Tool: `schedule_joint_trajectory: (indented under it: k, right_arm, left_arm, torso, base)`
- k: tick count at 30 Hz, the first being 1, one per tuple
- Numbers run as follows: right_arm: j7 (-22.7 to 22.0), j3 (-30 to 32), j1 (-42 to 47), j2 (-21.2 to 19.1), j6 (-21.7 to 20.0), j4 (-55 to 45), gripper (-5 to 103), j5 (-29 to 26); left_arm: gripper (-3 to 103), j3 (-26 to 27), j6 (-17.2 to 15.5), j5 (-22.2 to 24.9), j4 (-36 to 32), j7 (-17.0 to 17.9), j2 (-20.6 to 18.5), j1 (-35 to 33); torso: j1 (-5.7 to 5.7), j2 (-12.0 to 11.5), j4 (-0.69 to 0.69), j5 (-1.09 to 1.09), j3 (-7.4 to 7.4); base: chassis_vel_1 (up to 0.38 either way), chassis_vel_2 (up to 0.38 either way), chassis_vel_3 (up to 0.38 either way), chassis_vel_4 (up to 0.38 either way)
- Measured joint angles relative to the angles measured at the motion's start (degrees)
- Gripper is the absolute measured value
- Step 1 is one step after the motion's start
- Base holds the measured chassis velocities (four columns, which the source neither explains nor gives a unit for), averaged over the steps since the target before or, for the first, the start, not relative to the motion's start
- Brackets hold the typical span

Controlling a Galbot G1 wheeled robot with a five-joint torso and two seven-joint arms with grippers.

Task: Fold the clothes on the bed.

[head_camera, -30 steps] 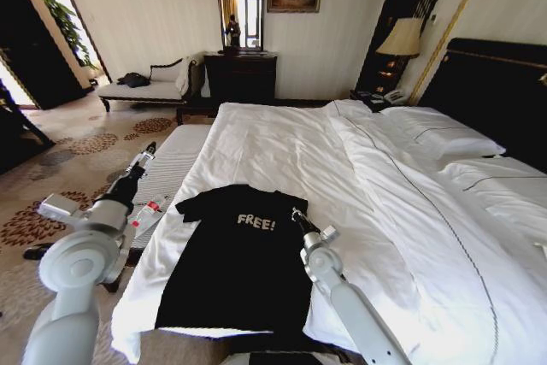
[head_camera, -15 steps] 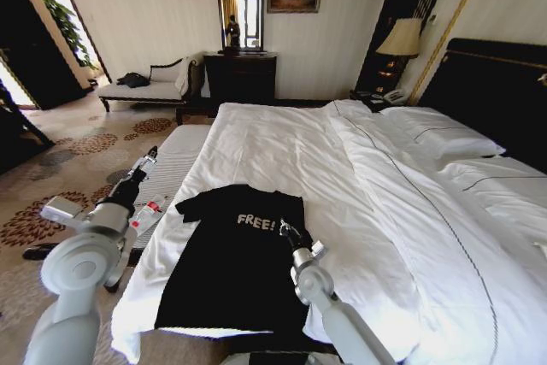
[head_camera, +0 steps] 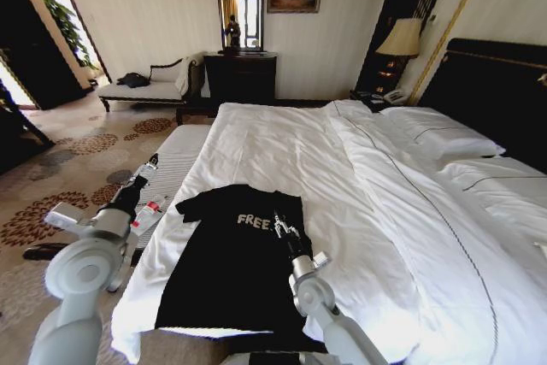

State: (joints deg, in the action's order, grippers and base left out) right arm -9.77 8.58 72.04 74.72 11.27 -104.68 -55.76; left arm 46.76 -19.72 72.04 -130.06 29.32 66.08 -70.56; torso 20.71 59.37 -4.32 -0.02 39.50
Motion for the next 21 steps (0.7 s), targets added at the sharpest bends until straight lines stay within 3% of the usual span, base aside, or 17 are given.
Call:
schedule_joint_trajectory:
  k: [3,5,6,7,8,11,13,15,21]
  right_arm:
    - [-6.4,5.7,-0.3,-0.4,-2.1,0.1,89,3.8]
    - [-6.9,6.4,-0.3,-0.4,-2.2,0.2,89,4.2]
    - [-8.5,9.0,-0.1,-0.5,-2.6,0.4,89,5.0]
    - [-9.7,10.7,0.3,-0.5,-3.1,-0.1,98,4.5]
    - [-9.7,10.7,0.3,-0.5,-3.1,-0.1,98,4.5]
    - [-11.7,12.5,0.3,-0.4,-4.2,-1.1,100,2.0]
    - [-12.5,12.2,-0.5,-0.5,-4.9,-1.3,100,0.9]
    - [-12.7,12.0,-0.6,-0.5,-5.1,-1.4,100,0.5]
    - [-14.9,12.6,1.1,-0.4,-6.1,-2.3,100,-0.4]
  left_arm:
    - [100,-2.1,0.0,-1.9,7.7,-1.0,0.2,2.3]
    - [100,-2.3,0.0,-1.9,8.7,-1.1,0.2,2.8]
    - [100,-3.1,0.1,-2.0,12.8,-1.7,0.4,4.5]
    - [100,-3.8,0.2,-2.3,16.2,-2.6,0.6,5.7]
    - [100,-3.8,0.2,-2.3,16.2,-2.6,0.6,5.7]
    - [100,-4.5,0.4,-2.6,24.4,-4.9,1.1,7.4]
    - [100,-4.3,0.5,-2.5,29.0,-5.8,1.7,8.0]
    - [100,-4.3,0.6,-2.3,30.5,-6.1,2.0,8.4]
    - [100,-6.5,1.7,-4.8,40.7,-9.6,3.5,12.8]
  torso:
    - [0.01,0.0,0.0,-0.02,0.01]
    - [0.0,0.0,0.0,-0.01,0.0]
    - [0.01,0.0,-0.02,-0.01,0.01]
    - [0.01,0.0,-0.04,-0.01,0.01]
    - [0.01,0.0,-0.04,-0.01,0.01]
    - [0.01,0.0,-0.06,-0.02,0.0]
    - [0.01,0.0,0.04,-0.03,0.01]
    - [0.01,0.0,0.05,-0.03,0.01]
    - [0.01,0.0,-0.06,-0.02,0.01]
  base:
    - [0.0,0.0,0.0,0.0]
    - [0.0,0.0,0.0,0.0]
    - [0.0,0.0,0.0,0.0]
    - [0.0,0.0,0.0,0.0]
    - [0.0,0.0,0.0,0.0]
    - [0.0,0.0,0.0,0.0]
    - [0.0,0.0,0.0,0.0]
    - [0.0,0.0,0.0,0.0]
    - [0.0,0.0,0.0,0.0]
